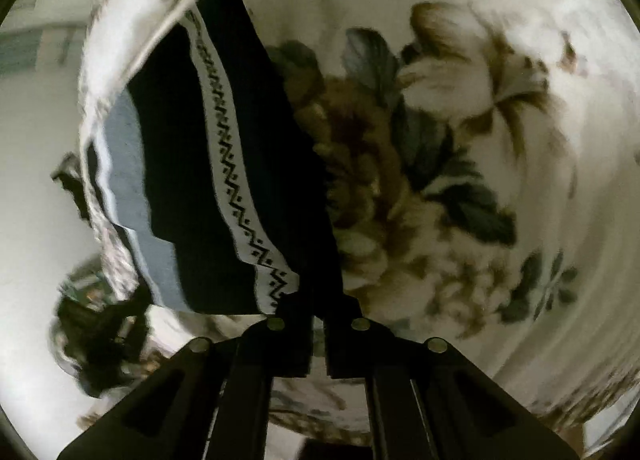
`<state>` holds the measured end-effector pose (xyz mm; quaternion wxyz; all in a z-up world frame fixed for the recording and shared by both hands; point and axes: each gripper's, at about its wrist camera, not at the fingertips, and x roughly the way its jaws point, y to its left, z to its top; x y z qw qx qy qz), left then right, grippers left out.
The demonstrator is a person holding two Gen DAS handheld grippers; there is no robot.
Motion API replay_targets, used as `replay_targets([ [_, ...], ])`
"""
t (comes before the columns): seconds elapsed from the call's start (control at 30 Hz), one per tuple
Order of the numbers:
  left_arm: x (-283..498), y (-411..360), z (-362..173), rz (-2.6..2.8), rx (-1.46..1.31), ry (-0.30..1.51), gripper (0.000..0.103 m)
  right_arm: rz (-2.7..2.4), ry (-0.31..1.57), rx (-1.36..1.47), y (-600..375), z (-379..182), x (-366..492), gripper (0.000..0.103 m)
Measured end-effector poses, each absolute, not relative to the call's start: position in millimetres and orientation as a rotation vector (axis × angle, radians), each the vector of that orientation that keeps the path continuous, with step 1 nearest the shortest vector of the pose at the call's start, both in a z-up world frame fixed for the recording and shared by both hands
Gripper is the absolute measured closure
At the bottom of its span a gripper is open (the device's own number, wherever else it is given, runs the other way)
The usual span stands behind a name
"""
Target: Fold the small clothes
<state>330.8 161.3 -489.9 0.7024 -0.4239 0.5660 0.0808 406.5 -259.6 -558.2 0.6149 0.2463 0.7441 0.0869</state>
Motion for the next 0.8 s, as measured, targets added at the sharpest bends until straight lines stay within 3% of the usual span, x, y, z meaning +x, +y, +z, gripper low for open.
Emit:
replay_targets([
  [0.07, 329.6, 165.8, -479.1, 0.165, -0.905, 1.288, 0.075, 0.221, 1.694, 0.590, -265.9, -554.5, 414.1, 0.071],
  [0.1, 330.0, 167.8, -473.9, 0.158, -0.887, 1.282, 0.072, 0.235, 1.653, 0.608, -272.9, -548.0, 422.2, 0.051],
  [0.13, 329.9, 172.9, -463.2, 0.149, -0.860, 1.256, 0.058, 0.244, 1.622, 0.617, -276.8, -543.7, 428.9, 0.039],
  [0.17, 329.0, 175.8, -456.9, 0.148, -0.843, 1.238, 0.039, 0.261, 1.588, 0.624, -279.2, -539.0, 440.2, 0.038],
  [0.2, 332.8, 179.5, -450.8, 0.143, -0.826, 1.209, 0.035, 0.276, 1.559, 0.620, -280.3, -535.2, 452.5, 0.038],
  [0.4, 393.2, 192.9, -453.3, 0.135, -0.784, 1.142, 0.034, 0.330, 1.404, 0.505, -249.3, -530.3, 541.2, 0.038],
  [0.47, 415.0, 188.1, -458.1, 0.126, -0.758, 1.134, 0.034, 0.339, 1.384, 0.451, -235.5, -530.3, 564.1, 0.045],
  [0.5, 425.3, 184.3, -457.9, 0.122, -0.738, 1.129, 0.034, 0.360, 1.361, 0.431, -228.1, -529.1, 571.1, 0.085],
  [0.53, 438.8, 178.6, -458.8, 0.107, -0.712, 1.126, 0.034, 0.350, 1.352, 0.400, -226.2, -527.9, 574.4, 0.100],
  [0.8, 509.3, 155.9, -482.4, 0.051, -0.571, 1.198, 0.034, 0.187, 1.309, 0.436, -238.6, -526.1, 590.4, 0.101],
])
